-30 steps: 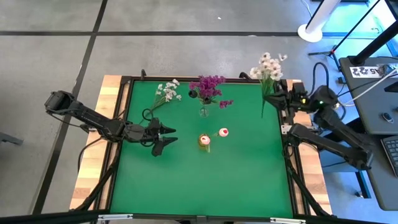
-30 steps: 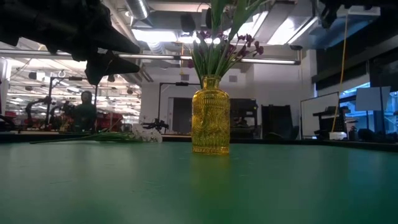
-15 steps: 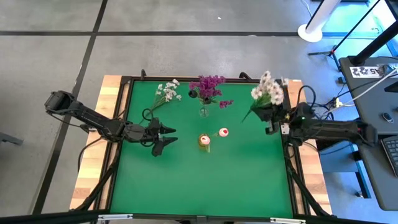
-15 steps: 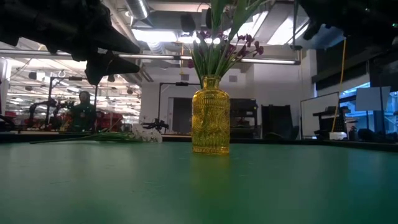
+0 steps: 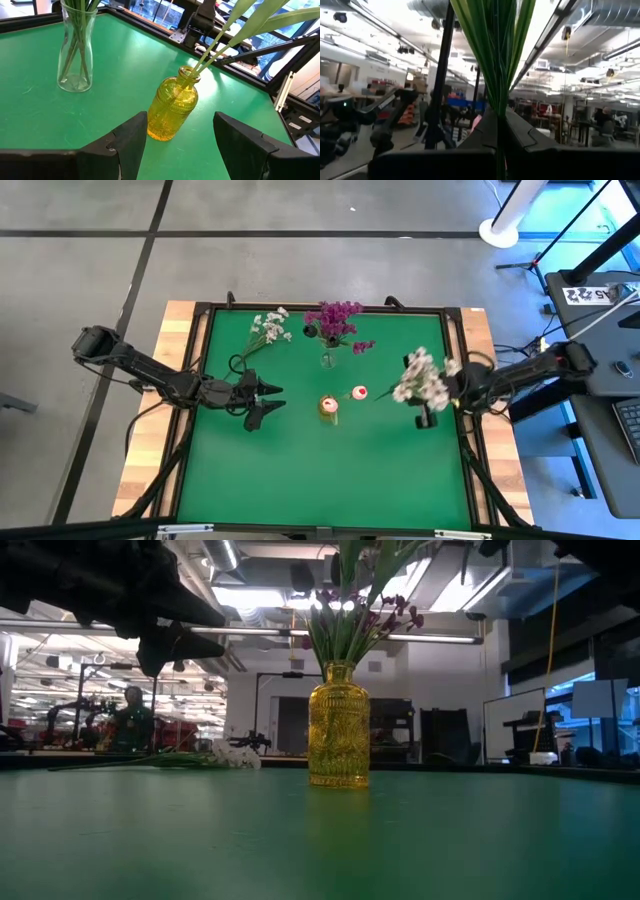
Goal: Sort flowers into vase by color
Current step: Put the right white flowers into the yellow vase, then put the white flowers into the yellow vase
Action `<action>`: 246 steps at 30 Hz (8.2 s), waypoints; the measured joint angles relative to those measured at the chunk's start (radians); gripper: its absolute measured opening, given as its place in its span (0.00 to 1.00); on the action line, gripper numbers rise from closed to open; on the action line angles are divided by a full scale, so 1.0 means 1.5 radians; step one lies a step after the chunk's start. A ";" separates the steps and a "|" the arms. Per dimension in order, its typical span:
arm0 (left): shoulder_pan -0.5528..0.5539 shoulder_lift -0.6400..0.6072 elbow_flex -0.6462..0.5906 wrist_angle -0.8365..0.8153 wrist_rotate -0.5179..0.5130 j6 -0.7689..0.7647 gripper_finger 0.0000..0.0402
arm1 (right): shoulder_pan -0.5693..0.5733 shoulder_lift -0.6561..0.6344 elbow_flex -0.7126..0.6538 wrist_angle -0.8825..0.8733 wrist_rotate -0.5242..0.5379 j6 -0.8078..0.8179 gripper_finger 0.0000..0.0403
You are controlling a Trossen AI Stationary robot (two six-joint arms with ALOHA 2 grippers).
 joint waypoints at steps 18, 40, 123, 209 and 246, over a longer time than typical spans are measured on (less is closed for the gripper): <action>0.000 0.000 0.000 -0.001 0.000 0.000 0.55 | 0.100 0.381 0.162 0.169 0.081 -0.067 0.02; 0.000 0.000 0.000 -0.004 0.000 0.001 0.55 | 0.006 0.455 0.192 0.217 0.151 -0.073 0.02; 0.140 -0.002 0.055 -0.268 -0.035 0.002 0.55 | 0.044 0.357 0.179 -0.377 0.206 0.150 0.61; 0.618 0.365 0.447 -0.986 0.238 0.209 0.55 | 0.043 0.357 0.179 -0.391 0.213 0.172 0.61; 0.621 0.372 0.387 -0.849 0.202 0.228 0.55 | 0.043 0.357 0.179 -0.404 0.213 0.180 0.61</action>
